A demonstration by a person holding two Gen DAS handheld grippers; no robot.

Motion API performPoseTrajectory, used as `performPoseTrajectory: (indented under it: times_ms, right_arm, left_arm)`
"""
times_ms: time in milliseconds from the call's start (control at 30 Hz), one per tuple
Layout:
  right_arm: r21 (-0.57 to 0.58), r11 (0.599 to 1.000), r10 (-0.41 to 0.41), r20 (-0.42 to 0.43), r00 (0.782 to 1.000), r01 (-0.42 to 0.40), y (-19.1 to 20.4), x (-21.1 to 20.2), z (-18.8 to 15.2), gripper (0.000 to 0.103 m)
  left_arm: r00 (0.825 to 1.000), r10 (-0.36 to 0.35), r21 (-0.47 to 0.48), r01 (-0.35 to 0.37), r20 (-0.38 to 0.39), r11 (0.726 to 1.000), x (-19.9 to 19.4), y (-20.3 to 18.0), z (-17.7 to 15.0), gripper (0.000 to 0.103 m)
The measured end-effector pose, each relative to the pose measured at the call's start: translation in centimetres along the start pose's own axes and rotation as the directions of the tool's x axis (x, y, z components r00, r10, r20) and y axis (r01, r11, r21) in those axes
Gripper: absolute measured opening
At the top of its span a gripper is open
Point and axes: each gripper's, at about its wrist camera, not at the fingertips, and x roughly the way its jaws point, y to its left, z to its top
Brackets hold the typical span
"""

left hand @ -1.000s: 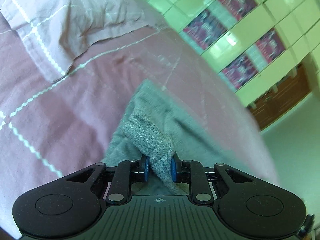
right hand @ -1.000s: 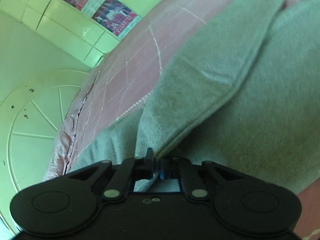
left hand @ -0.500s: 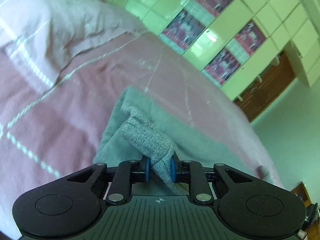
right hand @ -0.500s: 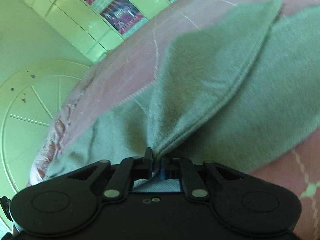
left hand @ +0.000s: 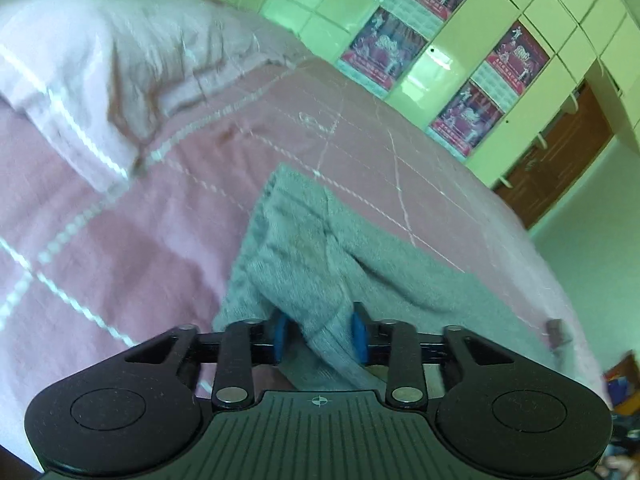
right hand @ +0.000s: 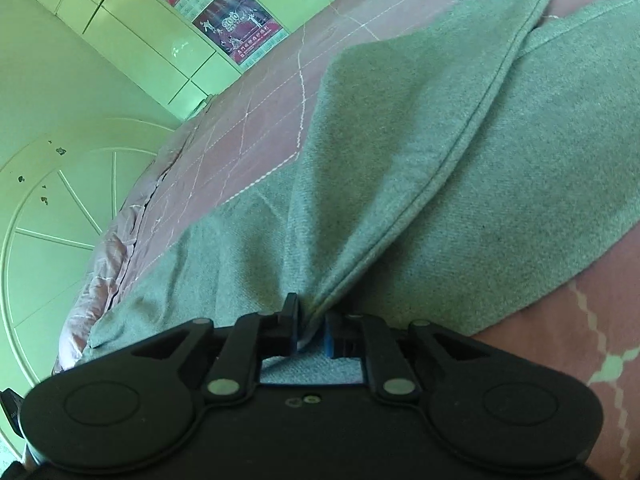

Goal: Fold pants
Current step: 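Lift both cuffs and fold the legs over toward the waistband, then open both grippers and release the folded legs onto the waistband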

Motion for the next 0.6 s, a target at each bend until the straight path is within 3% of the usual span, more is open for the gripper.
performPoseTrajectory:
  times_ms: [33,133,267,367,400,433,500,600]
  right_arm:
    - [-0.001,1.000,-0.002,0.004,1.000,0.002,0.0,-0.5,0.0,0.007]
    - [-0.008,1.000,-0.010,0.029,1.000,0.010,0.0,-1.2,-0.1,0.011]
    - [-0.002,1.000,-0.006,0.046,0.999,0.006,-0.1,-1.7,0.3,0.014]
    - [0.013,1.000,-0.001,0.044,0.999,0.000,-0.5,-1.3,0.4,0.015]
    - [0.013,1.000,-0.002,0.044,0.999,0.001,-0.4,-1.2,0.4,0.015]
    - [0.010,1.000,-0.004,0.043,0.999,0.003,-0.4,-1.1,0.3,0.015]
    - [0.010,1.000,-0.004,0.043,0.999,0.004,-0.4,-1.0,0.3,0.015]
    - [0.015,1.000,0.001,0.040,0.999,-0.002,-0.7,-0.9,0.3,0.014]
  left_arm:
    - [0.998,0.059,0.029,-0.059,0.018,0.998,-0.3,-0.4,0.3,0.058]
    - [0.984,0.157,0.025,-0.160,0.081,0.987,-1.7,-0.6,0.8,0.067]
    - [0.978,0.157,-0.070,-0.149,0.136,0.986,-4.1,0.4,0.3,0.067]
    - [0.992,0.101,-0.122,-0.091,0.081,0.988,-3.7,1.0,-1.0,0.066]
    - [0.994,0.086,-0.131,-0.076,0.070,0.988,-3.4,1.0,-1.4,0.061]
    - [0.995,0.076,-0.139,-0.067,0.062,0.988,-3.0,1.0,-1.7,0.046]
    - [0.998,0.034,-0.192,-0.025,0.044,0.981,-1.3,1.2,-1.9,0.029]
    - [0.996,0.034,-0.195,-0.017,0.083,0.981,-0.5,0.4,-1.4,0.024]
